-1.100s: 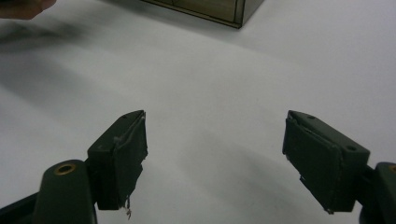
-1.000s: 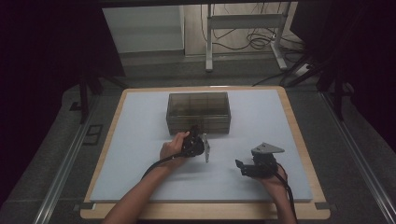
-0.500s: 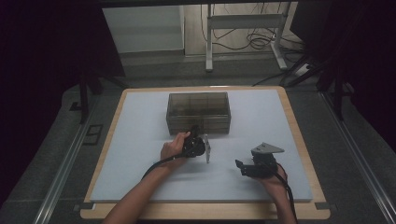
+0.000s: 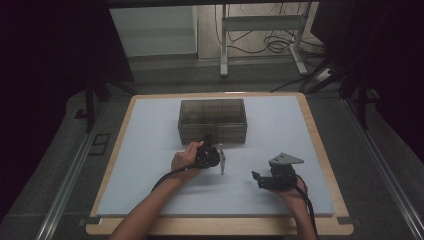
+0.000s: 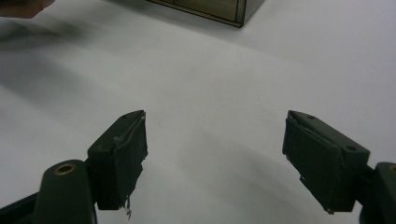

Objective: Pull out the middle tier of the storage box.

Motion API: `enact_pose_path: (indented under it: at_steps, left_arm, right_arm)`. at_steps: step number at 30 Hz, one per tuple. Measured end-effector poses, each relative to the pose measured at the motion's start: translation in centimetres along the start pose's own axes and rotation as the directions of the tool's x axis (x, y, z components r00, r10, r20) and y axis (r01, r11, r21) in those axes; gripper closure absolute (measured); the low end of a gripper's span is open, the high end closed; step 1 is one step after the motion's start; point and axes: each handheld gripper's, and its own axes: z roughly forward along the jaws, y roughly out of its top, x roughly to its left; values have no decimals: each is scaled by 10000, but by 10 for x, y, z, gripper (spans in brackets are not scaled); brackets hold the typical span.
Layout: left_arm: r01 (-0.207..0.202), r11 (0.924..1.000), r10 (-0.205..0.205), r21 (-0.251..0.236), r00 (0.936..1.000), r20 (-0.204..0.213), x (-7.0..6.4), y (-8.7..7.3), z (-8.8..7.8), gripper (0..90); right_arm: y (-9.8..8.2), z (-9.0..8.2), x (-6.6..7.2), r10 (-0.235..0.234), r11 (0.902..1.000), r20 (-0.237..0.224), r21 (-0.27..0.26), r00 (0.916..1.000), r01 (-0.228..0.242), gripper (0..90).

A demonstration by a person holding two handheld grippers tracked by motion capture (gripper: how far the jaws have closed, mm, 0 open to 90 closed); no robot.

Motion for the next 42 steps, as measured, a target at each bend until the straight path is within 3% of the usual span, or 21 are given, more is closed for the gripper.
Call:
enact_pose_path:
  at_steps: [21,42]
  left_arm:
    - [-236,9997,236,51,9997,15,0,0,-2,816]
    - [-218,9998,218,-7,9997,-76,-4,-1,-10,815]
  right_arm:
    - [0,0,0,-6,10000,10,1,10000,6,211]
    - [0,-1,0,-16,10000,33,-31,10000,16,211]
